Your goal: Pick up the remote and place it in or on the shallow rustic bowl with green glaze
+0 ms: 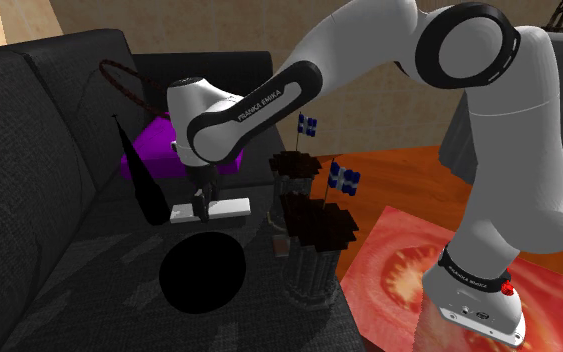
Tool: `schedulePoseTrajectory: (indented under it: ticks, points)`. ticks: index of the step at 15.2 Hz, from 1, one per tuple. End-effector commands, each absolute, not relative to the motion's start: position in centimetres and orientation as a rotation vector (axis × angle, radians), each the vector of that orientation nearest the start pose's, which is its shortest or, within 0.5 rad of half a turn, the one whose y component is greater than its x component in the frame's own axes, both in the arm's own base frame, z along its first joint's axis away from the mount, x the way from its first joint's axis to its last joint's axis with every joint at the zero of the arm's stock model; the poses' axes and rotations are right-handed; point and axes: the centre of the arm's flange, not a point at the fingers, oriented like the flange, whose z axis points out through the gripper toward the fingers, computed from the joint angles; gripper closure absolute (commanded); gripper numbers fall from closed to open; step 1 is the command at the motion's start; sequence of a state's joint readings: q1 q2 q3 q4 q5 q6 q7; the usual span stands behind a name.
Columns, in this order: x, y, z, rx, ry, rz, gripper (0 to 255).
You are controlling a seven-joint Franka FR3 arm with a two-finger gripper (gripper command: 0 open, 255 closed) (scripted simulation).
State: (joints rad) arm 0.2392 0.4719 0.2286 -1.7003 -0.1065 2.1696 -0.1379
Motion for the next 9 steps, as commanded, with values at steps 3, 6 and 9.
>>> schedulePoseTrajectory:
  ticks: [3,6,9]
  points:
    - [60.58,28.35,32.60,-2.967,-0.983,-0.014,0]
    - [60.58,28.35,32.61,-2.967,-0.983,-0.014,255]
    - [60.59,28.36,32.61,-2.967,-0.983,-0.014,255]
